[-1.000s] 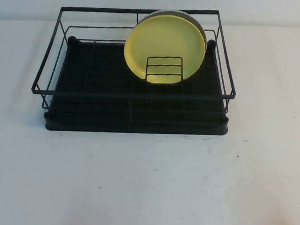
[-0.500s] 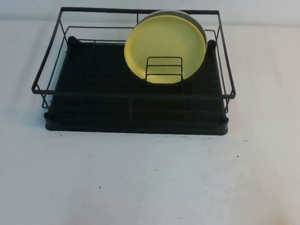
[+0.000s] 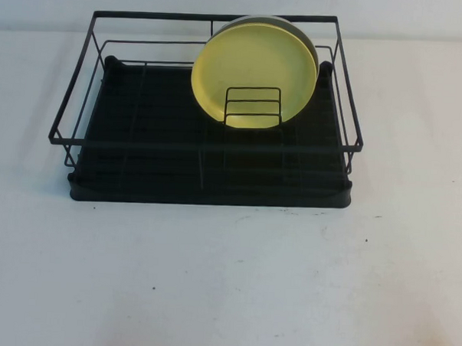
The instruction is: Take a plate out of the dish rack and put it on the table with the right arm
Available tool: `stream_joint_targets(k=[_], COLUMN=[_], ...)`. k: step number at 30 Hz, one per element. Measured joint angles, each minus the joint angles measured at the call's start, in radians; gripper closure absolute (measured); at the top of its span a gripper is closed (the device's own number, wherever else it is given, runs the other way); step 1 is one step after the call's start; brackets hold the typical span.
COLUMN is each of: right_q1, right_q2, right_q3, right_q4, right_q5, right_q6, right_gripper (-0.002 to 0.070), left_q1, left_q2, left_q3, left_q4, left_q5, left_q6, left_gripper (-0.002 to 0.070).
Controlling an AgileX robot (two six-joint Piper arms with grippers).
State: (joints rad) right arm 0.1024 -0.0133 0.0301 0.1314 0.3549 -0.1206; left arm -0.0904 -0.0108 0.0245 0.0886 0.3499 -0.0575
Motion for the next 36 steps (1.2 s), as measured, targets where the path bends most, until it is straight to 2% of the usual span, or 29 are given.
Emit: stream_joint_targets(k=[7, 15, 20, 30, 36], right_q1=[0.000, 0.000, 0.000, 0.000, 0.000], right_q2=[0.000, 0.000, 0.000, 0.004, 0.236], right_q3=[0.000, 0.000, 0.000, 0.000, -0.144], right_q4=[0.081, 0.476, 0.656, 0.756, 0.731], right_q5=[-0.008, -0.158, -0.210, -0.221, -0.146], right_q6=[0.000, 0.000, 0.000, 0.000, 0.000], right_gripper=[0.0694, 0.0694, 0.0694, 0.0694, 0.0694], left_q1=[0.000, 0.000, 0.000, 0.000, 0.000], left_q2=[0.000, 0.000, 0.000, 0.000, 0.000], left_q3=[0.000, 0.000, 0.000, 0.000, 0.000], left_q4=[0.000, 0.000, 0.000, 0.000, 0.000], left_q5=[0.000, 0.000, 0.000, 0.000, 0.000], left_q6=[0.000, 0.000, 0.000, 0.000, 0.000], left_gripper=[0.0679, 0.0679, 0.0679, 0.0679, 0.0679])
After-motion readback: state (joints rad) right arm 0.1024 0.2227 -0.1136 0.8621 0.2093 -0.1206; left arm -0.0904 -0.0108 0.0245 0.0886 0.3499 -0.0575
